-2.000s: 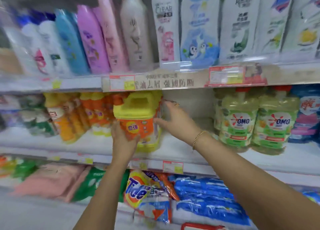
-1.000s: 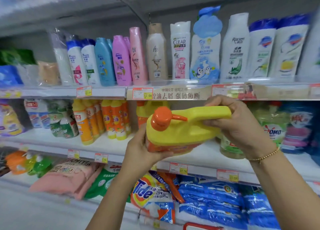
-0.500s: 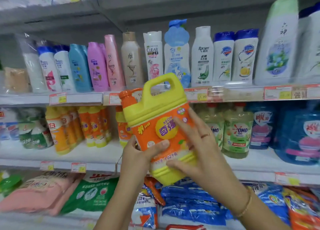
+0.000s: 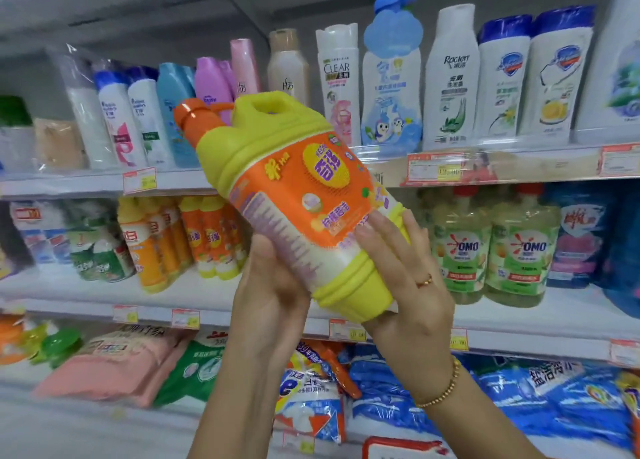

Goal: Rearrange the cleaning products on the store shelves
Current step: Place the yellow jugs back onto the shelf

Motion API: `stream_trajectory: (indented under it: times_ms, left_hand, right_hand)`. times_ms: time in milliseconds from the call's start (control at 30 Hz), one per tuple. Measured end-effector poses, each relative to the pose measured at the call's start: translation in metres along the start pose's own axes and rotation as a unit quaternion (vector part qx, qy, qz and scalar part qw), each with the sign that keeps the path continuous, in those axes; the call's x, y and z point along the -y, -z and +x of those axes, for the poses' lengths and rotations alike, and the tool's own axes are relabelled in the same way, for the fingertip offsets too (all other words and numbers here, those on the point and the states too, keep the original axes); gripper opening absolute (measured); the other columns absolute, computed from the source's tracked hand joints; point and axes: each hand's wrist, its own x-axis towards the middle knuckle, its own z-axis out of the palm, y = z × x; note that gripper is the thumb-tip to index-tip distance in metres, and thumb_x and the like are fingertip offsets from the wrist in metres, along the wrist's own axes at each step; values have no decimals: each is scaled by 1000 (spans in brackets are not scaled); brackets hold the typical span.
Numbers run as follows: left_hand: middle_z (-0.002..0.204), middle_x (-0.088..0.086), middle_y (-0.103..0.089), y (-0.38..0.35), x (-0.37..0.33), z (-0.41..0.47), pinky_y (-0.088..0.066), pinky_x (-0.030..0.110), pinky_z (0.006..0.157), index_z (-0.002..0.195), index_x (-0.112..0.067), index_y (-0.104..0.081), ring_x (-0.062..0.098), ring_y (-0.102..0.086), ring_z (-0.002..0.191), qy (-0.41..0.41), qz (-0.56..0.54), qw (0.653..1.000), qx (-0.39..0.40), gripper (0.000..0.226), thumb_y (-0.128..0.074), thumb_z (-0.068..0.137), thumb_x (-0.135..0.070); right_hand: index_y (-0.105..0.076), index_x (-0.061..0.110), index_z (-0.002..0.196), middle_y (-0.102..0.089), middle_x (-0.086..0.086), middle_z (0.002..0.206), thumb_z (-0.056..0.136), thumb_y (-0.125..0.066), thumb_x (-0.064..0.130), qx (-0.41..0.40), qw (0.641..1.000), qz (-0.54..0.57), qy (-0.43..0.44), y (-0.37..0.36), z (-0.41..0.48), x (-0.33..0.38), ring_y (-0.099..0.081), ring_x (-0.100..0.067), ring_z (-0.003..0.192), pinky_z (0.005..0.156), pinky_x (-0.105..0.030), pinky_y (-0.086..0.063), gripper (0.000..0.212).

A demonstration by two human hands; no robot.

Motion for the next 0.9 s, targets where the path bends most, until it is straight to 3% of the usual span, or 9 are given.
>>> stream_trajectory:
  times_ms: [133, 300, 433, 500, 567, 667, 733, 800, 900]
  left_hand:
    - [124, 7, -66, 8, 9, 3, -48, 41, 100, 113, -17, -71, 21, -61, 116, 5, -94, 995, -33, 76, -89, 46, -50]
    - [115, 5, -68, 34, 8, 8, -56, 34, 82, 125, -13, -56, 18, -65, 105, 16, -51, 995, -83, 93, -95, 45, -40]
    - [134, 13, -57, 37, 1, 4, -52, 46, 95, 140, -10, -42, 29, -58, 119, 26, 20, 999, -34, 110, -94, 48, -39]
    - [131, 11, -60, 29, 4, -2, -56, 41, 85, 139, -13, -42, 28, -61, 115, 41, 35, 998, -29, 112, -96, 44, -38]
    - [125, 7, -64, 22, 12, -6, -56, 37, 81, 133, -17, -49, 25, -64, 110, 38, 48, 997, -37, 102, -95, 44, -35]
    - [126, 7, -64, 18, 20, -5, -55, 45, 87, 132, -19, -51, 28, -63, 113, 13, 59, 996, -72, 94, -93, 49, -31]
    - [124, 6, -65, 18, 22, -3, -55, 46, 88, 129, -21, -53, 27, -64, 112, 3, 59, 993, -98, 79, -86, 58, -21]
    - [121, 5, -67, 17, 23, -2, -58, 39, 81, 128, -22, -54, 24, -66, 108, 4, 54, 992, -112, 65, -76, 67, -16]
    - [121, 6, -67, 15, 26, -5, -57, 33, 73, 129, -21, -53, 23, -66, 107, 6, 54, 993, -102, 70, -77, 63, -21]
  right_hand:
    - [-45, 31, 132, -50, 10, 138, 74, -77, 29, 7, 984, 135, -113, -2, -2, 20, -46, -21, 132, 103, -47, -42, 67]
    - [-53, 24, 126, -65, 18, 113, 60, -85, 4, 76, 904, 309, -285, 12, 4, 30, -61, 2, 105, 84, -13, -47, 76]
    - [-50, 18, 132, -68, 4, 115, 64, -84, 13, 38, 827, 442, -345, 27, 20, 21, -64, -13, 108, 84, -26, -53, 76]
    - [-47, 21, 138, -67, 0, 120, 72, -74, 25, -29, 786, 482, -387, 28, 28, 13, -62, -18, 113, 90, -37, -52, 71]
    - [-47, 25, 137, -65, 5, 122, 76, -68, 29, -71, 812, 427, -392, 27, 36, 5, -61, -7, 111, 92, -33, -51, 65]
    - [-49, 25, 132, -44, 0, 142, 83, -66, 25, -47, 924, 244, -289, 24, 32, -2, -50, 8, 117, 97, -16, -44, 52]
    - [-47, 27, 136, -26, -3, 152, 80, -72, 31, 51, 975, 122, -179, 16, 10, -5, -29, -12, 140, 112, -24, -30, 61]
    - [-36, 29, 142, -16, -7, 156, 75, -75, 36, 151, 986, -52, -41, 5, -13, -6, -6, -36, 146, 118, -40, -12, 78]
    - [-34, 28, 141, -22, -14, 151, 82, -71, 13, 115, 982, -143, 39, -5, -23, -7, 2, -42, 145, 118, -47, -11, 71]
